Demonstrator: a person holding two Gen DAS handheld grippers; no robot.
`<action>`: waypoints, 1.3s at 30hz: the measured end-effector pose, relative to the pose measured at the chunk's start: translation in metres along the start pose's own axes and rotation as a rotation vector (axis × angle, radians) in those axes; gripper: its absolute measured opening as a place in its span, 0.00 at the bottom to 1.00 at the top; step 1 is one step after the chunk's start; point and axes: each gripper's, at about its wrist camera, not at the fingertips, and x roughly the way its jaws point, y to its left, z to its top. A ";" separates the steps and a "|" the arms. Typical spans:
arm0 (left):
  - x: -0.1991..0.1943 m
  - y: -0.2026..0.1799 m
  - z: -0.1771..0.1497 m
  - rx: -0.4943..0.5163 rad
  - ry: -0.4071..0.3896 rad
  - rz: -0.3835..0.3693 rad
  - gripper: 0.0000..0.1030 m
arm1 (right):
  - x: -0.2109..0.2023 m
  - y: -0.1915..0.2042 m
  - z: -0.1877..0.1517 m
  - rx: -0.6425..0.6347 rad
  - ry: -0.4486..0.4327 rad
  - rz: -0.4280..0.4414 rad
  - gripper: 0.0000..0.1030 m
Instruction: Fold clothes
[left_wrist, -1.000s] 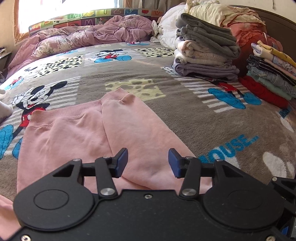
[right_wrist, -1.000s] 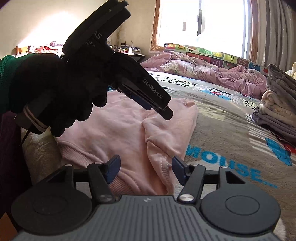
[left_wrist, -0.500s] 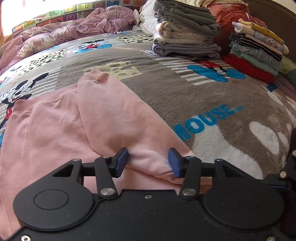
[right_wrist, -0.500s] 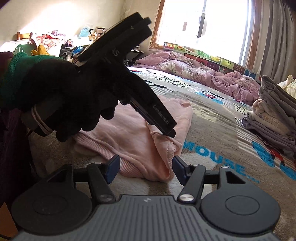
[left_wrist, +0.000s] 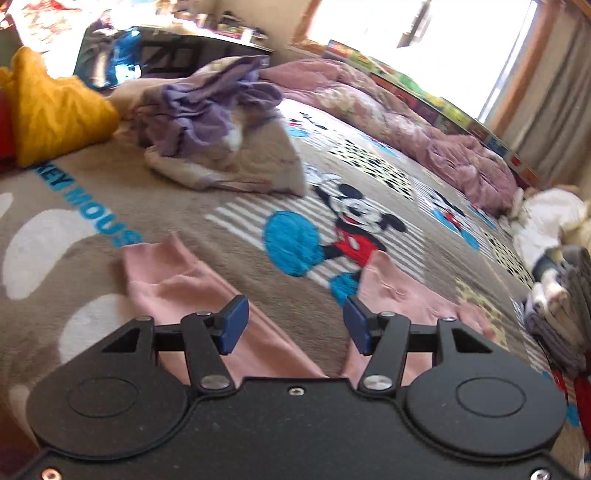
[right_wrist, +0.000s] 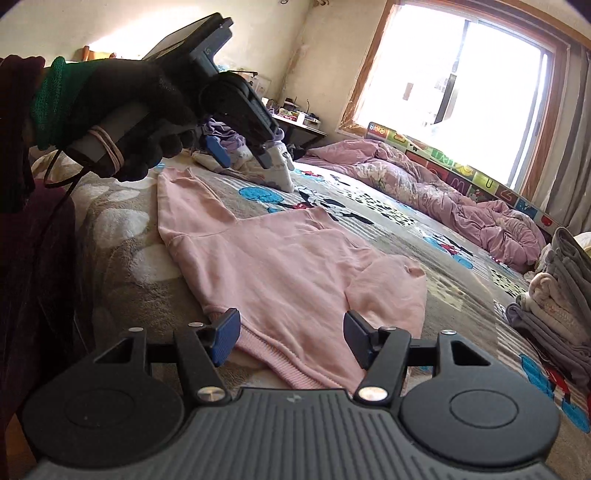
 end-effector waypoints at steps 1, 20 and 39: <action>0.001 0.022 0.005 -0.067 -0.003 0.044 0.54 | 0.005 0.005 0.005 -0.008 -0.001 0.018 0.60; 0.017 0.068 0.006 -0.330 -0.065 -0.185 0.01 | 0.029 0.009 0.021 0.191 0.015 0.104 0.64; 0.007 -0.223 -0.114 0.391 0.026 -0.522 0.01 | -0.015 -0.175 -0.110 1.260 -0.160 -0.012 0.64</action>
